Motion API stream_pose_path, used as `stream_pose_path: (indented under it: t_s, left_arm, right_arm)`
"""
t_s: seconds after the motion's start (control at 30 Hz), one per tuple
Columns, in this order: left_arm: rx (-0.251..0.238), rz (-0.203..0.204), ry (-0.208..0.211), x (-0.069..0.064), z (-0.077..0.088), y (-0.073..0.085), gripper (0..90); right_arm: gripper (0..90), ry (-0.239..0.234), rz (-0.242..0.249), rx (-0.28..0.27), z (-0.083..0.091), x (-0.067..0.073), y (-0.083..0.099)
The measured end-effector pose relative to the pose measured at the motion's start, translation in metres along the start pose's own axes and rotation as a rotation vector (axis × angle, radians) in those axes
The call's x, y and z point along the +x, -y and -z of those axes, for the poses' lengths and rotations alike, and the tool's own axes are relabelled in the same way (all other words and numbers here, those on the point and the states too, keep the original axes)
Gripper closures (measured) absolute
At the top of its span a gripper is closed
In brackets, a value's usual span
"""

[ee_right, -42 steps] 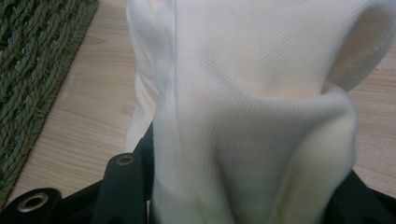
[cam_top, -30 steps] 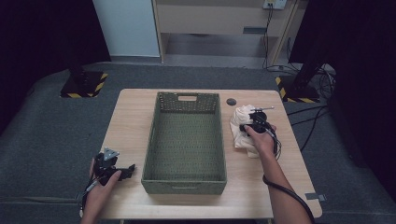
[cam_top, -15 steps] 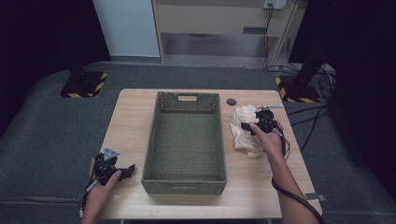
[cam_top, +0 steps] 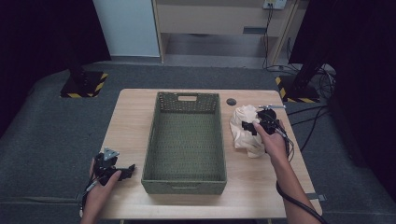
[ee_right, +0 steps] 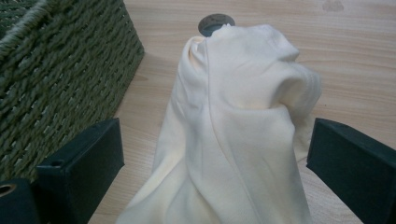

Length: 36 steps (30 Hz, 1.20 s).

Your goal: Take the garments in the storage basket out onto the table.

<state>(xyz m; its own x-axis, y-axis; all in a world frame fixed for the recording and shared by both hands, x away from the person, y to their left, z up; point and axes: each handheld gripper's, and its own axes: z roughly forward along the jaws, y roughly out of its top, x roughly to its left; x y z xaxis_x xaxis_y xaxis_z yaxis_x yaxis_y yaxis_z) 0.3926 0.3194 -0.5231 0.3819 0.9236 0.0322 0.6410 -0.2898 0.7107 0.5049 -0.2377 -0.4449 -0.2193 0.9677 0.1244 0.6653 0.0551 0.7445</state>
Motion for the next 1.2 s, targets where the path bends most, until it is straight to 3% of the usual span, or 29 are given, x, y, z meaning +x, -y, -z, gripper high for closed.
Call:
stream_pose_path:
  t_s: [0.33,0.6,0.83,1.2]
  left_arm:
    - [0.0,0.0,0.0,0.0,0.0,0.0,0.0]
    - [0.0,0.0,0.0,0.0,0.0,0.0,0.0]
    - [0.0,0.0,0.0,0.0,0.0,0.0,0.0]
    - [0.0,0.0,-0.001,0.0,0.0,0.0,0.0]
  right_arm:
    - [4.2,0.005,0.018,-0.012,0.008,0.004,0.001]
    - [4.1,-0.003,0.071,-0.029,0.02,0.013,0.004]
    - [3.9,-0.024,0.107,-0.039,0.033,0.023,0.015]
    - [3.8,-0.058,0.119,-0.053,0.052,0.028,0.032]
